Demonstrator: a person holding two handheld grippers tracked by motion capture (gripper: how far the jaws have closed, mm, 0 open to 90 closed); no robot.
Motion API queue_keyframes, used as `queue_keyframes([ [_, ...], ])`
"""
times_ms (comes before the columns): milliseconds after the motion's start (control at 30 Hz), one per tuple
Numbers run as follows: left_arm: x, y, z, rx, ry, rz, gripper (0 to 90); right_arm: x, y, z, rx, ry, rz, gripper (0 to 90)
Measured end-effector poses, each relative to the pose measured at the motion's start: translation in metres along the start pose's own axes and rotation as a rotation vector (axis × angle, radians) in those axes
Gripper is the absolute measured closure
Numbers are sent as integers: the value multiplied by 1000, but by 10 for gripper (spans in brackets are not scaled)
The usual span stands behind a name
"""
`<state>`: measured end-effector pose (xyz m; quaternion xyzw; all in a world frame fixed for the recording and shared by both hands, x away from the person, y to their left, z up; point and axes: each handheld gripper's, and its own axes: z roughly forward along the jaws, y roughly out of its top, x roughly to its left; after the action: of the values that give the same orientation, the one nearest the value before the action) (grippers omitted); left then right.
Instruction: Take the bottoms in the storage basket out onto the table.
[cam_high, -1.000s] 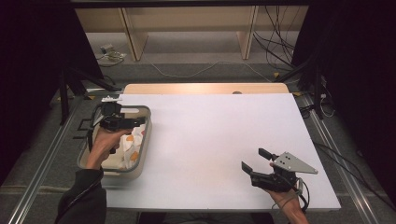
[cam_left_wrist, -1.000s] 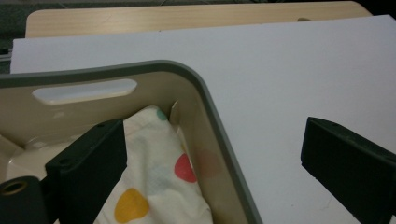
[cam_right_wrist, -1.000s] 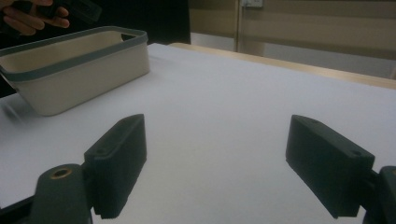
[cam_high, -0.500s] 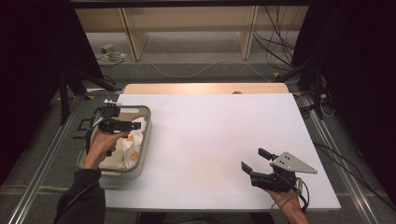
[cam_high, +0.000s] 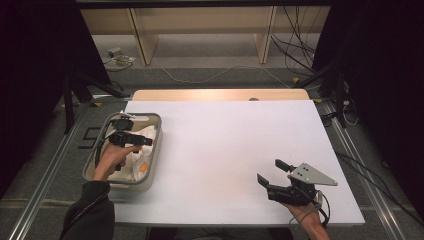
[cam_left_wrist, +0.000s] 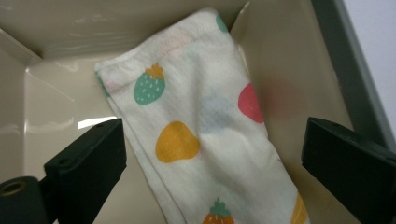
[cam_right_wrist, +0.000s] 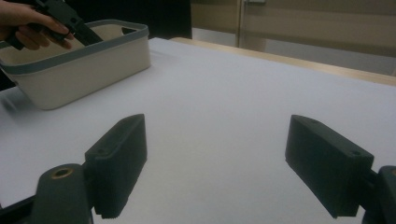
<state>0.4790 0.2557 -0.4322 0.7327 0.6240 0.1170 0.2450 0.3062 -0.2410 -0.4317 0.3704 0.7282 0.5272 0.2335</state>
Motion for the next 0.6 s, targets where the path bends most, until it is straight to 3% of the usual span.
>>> queue_keyframes([
  [333,0,-2,13,75,10,5,45,1,0,1,0,4,-4,216],
  [600,3,-4,20,119,32,-21,36,1,0,1,2,9,-5,220],
])
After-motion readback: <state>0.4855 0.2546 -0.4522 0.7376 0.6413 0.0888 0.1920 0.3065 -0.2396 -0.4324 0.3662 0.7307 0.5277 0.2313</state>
